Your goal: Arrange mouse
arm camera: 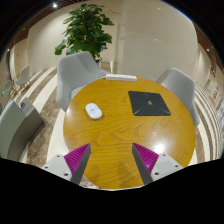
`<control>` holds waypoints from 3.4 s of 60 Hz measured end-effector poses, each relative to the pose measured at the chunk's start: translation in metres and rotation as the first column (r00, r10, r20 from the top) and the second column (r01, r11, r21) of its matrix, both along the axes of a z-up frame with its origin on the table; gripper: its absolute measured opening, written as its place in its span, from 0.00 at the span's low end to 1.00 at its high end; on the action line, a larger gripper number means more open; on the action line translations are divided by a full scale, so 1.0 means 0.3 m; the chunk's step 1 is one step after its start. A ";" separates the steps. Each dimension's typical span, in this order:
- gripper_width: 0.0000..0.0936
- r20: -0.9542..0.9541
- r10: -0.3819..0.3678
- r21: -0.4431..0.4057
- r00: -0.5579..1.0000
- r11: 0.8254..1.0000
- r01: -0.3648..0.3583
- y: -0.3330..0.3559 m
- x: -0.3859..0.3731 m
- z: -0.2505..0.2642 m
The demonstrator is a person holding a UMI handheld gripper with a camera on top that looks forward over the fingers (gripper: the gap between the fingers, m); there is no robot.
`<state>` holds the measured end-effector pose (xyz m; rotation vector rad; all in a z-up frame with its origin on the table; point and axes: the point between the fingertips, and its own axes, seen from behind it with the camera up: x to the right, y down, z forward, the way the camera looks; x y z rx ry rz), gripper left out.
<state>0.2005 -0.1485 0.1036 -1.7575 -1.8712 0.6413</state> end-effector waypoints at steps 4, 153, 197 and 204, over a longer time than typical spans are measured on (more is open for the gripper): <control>0.92 0.004 0.010 -0.009 1.000 1.000 -0.010 -0.018 0.001 -0.001; 0.41 -0.117 -0.092 -0.033 0.989 0.995 0.089 0.709 -1.087 -0.375; 0.91 -0.049 0.017 -0.069 0.999 0.997 -0.020 0.572 -0.175 0.051; 0.91 -0.044 0.025 -0.068 0.999 0.997 -0.027 0.570 -0.066 0.090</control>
